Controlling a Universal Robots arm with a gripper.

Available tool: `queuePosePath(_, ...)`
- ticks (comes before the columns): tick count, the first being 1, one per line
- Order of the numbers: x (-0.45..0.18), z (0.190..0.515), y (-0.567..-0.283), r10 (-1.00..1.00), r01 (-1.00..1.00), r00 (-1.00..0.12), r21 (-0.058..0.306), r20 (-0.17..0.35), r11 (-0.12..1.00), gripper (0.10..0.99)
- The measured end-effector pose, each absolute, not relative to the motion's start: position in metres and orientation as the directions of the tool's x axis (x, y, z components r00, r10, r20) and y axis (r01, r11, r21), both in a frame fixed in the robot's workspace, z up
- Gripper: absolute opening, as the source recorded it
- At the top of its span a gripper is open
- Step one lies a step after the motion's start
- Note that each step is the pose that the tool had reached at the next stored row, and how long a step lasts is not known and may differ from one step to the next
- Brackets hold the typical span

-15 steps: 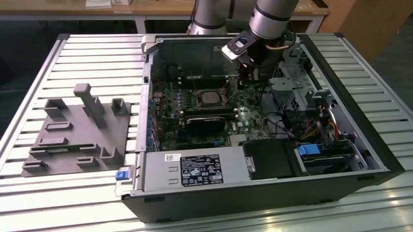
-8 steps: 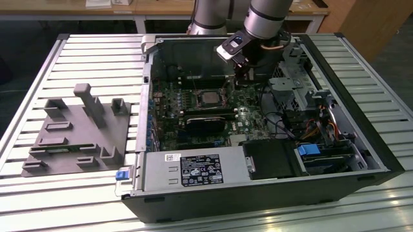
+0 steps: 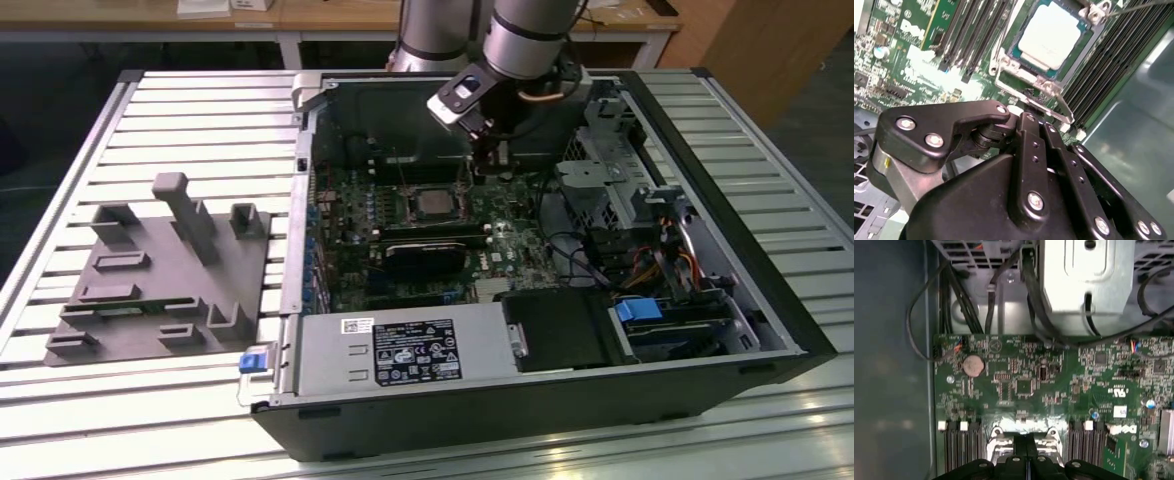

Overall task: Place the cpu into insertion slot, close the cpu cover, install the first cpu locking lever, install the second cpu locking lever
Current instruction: 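Close the cpu cover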

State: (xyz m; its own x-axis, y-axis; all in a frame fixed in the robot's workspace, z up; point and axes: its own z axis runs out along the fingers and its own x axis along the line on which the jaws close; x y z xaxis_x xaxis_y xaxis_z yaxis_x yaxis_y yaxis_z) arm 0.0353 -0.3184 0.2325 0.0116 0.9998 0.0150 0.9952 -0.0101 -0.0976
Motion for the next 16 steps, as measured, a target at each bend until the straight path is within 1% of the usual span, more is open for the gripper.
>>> queuePosePath(10,0.026,0.233,-0.318,1.0,0.997,0.011,-0.082,0.015,-0.01,0.102)
queuePosePath(14,0.019,0.232,-0.318,1.0,1.0,0.011,-0.029,0.014,-0.01,0.102)
queuePosePath(16,0.013,0.231,-0.318,1.0,1.0,0.01,-0.009,0.015,-0.01,0.102)
